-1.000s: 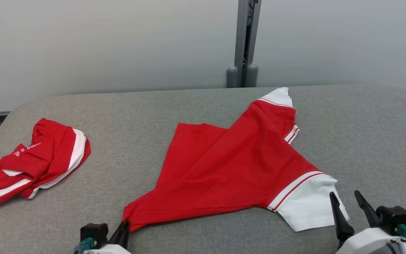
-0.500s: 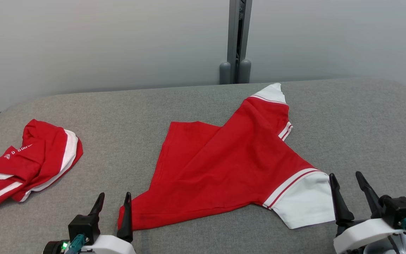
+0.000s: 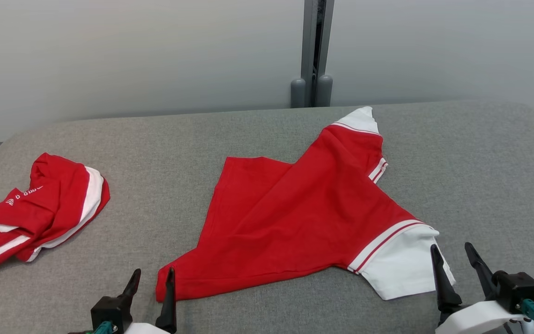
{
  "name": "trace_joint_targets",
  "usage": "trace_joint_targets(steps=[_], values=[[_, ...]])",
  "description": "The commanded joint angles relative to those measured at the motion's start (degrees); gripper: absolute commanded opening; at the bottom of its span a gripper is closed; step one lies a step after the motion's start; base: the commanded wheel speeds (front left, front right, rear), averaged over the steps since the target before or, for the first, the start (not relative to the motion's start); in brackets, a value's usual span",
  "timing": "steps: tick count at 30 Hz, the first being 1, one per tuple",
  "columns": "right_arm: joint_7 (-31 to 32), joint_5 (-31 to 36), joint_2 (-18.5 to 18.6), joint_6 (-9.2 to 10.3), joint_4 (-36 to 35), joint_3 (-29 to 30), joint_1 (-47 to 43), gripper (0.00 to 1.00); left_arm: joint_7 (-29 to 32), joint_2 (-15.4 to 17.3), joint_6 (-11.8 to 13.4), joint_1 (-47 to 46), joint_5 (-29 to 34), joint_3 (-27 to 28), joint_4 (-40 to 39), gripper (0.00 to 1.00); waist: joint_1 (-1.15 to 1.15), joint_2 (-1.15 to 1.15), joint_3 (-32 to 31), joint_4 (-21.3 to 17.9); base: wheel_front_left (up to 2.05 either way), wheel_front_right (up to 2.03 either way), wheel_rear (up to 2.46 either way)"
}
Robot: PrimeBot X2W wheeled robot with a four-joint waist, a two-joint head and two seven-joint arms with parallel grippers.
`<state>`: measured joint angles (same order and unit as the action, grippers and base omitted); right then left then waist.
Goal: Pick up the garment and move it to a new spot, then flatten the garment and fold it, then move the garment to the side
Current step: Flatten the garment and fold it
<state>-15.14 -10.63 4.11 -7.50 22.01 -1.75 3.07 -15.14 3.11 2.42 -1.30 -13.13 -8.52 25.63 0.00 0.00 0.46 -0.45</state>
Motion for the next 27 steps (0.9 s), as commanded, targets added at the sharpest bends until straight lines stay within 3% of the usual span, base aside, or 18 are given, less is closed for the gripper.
trace_joint_targets(steps=[1,12,27], values=[[0.00,0.00,0.38,0.02,0.61,-0.14,0.38,1.00,0.00,0.18,-0.44,-0.72,-0.31,0.37,0.99,1.00,0.00,0.00,0.89,-0.04,0.00,0.00,0.00],[0.00,-1.55,1.16,0.02,3.84,-1.91,3.49,1.00,0.00,-0.06,-2.33,-6.83,-6.83,-1.75,9.79,1.00,0.00,0.00,6.04,-1.19,0.00,0.00,0.00],[0.00,-2.01,1.59,0.02,4.29,-2.07,3.58,1.00,0.00,-0.10,-1.83,-6.65,-10.32,-2.13,9.26,1.00,0.00,0.00,6.82,-1.43,0.00,0.00,0.00]])
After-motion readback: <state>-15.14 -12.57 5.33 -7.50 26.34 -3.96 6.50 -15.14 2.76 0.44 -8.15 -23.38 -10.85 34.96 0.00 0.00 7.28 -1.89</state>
